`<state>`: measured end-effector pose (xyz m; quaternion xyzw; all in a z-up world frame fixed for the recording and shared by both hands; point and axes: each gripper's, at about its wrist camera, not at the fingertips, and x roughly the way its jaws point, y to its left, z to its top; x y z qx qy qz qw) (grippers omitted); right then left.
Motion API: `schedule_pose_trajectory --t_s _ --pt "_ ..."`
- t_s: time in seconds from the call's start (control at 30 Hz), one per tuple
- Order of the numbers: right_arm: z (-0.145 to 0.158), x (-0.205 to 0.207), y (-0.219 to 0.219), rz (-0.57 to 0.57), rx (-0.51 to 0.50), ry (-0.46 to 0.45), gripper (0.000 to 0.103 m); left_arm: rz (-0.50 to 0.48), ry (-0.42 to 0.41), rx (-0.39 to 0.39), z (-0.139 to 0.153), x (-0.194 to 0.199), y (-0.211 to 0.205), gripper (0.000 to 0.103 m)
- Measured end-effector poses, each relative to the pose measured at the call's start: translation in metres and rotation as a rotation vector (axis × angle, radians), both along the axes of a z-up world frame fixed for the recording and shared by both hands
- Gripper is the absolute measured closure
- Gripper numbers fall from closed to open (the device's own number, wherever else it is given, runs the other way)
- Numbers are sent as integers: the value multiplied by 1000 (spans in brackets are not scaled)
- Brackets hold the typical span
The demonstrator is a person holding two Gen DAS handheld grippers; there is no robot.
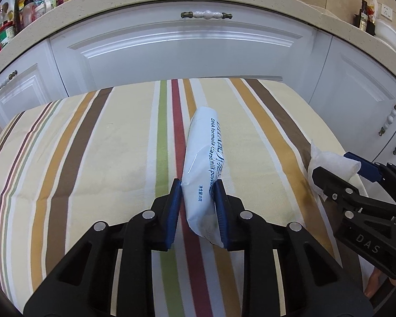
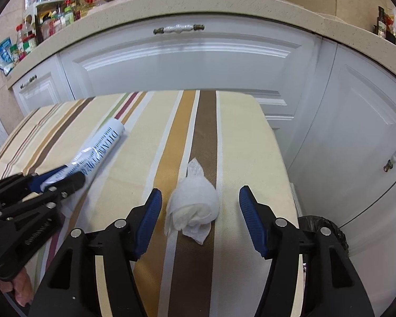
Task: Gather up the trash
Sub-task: 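Grasp the white milk-powder packet with the left tool while the right tool grasps the tissue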
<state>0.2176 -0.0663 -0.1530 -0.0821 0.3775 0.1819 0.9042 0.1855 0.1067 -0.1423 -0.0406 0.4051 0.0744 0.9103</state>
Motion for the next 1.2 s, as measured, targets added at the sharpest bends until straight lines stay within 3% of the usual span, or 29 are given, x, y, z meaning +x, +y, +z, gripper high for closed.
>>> schedule_pose_trajectory --t_s 0.33,0.9,1.2 --pt "-5 5 0 6 2 52 65 29 13 12 -1 -5 10 79" --pt "0 -3 -4 -4 14 5 68 53 14 51 0 -7 6 79" --pt "17 -25 -20 -19 31 -64 68 31 -14 50 16 -29 -10 80"
